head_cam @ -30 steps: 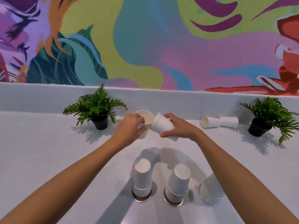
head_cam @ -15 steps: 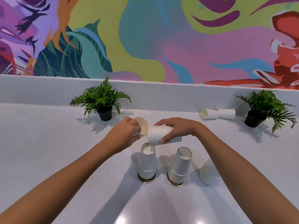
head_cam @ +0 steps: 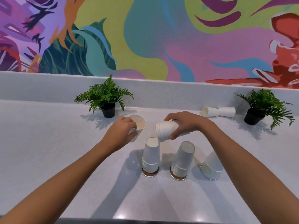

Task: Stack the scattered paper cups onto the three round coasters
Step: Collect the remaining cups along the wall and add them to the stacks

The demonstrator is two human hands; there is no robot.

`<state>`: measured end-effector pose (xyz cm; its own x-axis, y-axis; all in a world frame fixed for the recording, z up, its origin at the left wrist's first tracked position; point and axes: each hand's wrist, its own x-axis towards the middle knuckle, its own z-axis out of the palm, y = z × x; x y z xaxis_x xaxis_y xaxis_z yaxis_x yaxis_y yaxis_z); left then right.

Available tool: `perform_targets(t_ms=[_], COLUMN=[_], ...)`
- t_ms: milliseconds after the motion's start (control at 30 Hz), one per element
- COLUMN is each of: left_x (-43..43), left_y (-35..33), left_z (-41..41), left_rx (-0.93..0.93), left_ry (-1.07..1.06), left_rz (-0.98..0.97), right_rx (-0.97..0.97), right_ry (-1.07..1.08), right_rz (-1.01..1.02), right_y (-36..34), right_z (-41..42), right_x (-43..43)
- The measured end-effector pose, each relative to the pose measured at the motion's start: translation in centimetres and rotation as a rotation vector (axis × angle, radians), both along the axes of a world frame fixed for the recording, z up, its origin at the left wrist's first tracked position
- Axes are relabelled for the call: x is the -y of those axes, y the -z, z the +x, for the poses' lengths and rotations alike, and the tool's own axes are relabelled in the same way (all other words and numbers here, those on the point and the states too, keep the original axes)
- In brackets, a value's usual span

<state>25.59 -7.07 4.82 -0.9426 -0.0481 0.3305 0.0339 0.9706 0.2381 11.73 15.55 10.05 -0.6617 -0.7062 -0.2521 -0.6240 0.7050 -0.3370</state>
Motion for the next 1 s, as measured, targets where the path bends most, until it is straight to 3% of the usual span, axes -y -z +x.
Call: perform_targets(t_ms=[233,500,800,1000], left_x=[0.9,1.2,1.2,0.8], left_y=[0.6,0.8,0.6,0.3], left_z=[0.5,0.8,0.6,0.1], left_rx=[0.018,0.031,-0.042,-0.108], left_ry=[-0.026,-0.037,-0.074,-0.134], left_rz=[0.014,0.019,0.101,0.252], right_rx=[-0.281,-0.412,-0.262,-0.137], right_ry=[-0.151,-0.244,-0.213,-0.139], right_rz=[0.299,0.366,0.268,0.179], right_y=[-0.2,1.5,2.1,3.1], right_z=[3.5,5.6,6.4,5.7], right_x=[4.1,6.8,7.5,6.7])
